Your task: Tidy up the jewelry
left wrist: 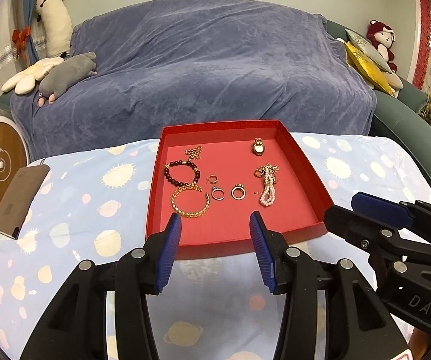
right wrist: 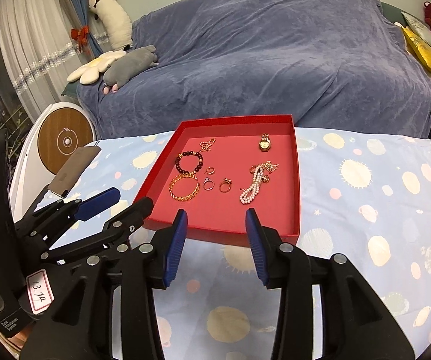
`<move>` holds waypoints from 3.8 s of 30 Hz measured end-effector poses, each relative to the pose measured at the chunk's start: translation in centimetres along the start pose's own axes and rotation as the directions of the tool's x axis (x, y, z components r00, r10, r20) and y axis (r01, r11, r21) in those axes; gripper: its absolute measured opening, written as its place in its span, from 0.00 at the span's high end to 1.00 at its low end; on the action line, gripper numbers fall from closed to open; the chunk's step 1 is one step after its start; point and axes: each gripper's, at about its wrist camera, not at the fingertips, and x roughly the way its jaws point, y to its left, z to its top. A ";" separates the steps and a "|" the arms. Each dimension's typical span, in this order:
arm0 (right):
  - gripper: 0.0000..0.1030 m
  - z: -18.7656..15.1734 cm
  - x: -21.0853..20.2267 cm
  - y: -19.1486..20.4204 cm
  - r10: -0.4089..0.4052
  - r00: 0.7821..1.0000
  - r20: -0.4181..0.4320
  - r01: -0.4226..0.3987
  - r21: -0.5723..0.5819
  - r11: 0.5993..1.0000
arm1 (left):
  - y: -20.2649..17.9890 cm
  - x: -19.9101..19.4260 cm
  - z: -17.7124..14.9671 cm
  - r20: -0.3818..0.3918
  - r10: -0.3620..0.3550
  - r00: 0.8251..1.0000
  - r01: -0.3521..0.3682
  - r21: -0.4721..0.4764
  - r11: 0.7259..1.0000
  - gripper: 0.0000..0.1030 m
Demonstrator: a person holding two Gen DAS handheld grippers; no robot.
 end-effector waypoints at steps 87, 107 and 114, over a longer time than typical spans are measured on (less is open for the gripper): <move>0.05 -7.6 0.9 -0.2 -0.249 0.966 0.066 0.251 -0.022 0.968 | 2.2 0.9 -7.8 -0.056 0.130 0.990 -0.136 -0.125 0.983 0.20; 0.05 -8.0 1.0 -0.2 -0.249 0.966 0.064 0.250 -0.011 0.968 | 2.0 0.9 -7.9 -0.057 0.133 0.989 -0.139 -0.108 0.984 0.18; 0.05 -8.0 1.0 -0.2 -0.250 0.966 0.064 0.251 -0.011 0.968 | 1.8 0.8 -7.9 -0.052 0.145 0.988 -0.150 -0.097 0.984 0.17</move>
